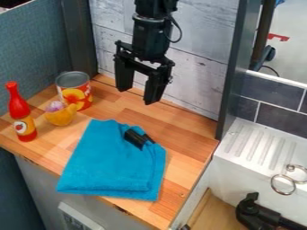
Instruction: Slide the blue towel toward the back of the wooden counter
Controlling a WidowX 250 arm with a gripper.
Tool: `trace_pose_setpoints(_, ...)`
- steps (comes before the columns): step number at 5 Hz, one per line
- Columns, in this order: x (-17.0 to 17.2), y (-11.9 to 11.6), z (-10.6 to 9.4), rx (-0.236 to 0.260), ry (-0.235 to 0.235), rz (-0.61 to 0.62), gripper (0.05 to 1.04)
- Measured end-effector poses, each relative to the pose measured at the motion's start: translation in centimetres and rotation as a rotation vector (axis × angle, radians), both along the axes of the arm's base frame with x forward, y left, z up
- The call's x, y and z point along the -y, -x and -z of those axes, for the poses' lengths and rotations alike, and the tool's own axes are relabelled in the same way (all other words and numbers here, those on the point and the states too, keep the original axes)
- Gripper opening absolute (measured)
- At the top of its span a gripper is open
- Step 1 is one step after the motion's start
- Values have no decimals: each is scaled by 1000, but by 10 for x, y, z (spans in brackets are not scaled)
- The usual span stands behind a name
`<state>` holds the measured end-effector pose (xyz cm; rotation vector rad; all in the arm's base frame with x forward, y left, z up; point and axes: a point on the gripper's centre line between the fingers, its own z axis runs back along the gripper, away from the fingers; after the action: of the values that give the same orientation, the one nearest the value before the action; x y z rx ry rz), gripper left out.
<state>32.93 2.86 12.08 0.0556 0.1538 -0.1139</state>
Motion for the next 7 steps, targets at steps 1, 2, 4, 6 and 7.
trace_pose_setpoints(1,0,3,12,-36,1,-4,1000)
trace_pose_setpoints(2,1,23,28,-71,-1,-36,1001)
trace_pose_setpoints(4,-12,55,42,-72,64,-172,1000)
trace_pose_setpoints(6,-15,72,73,-60,12,-285,1001)
trace_pose_setpoints(7,-22,74,85,-4,-57,-371,1001)
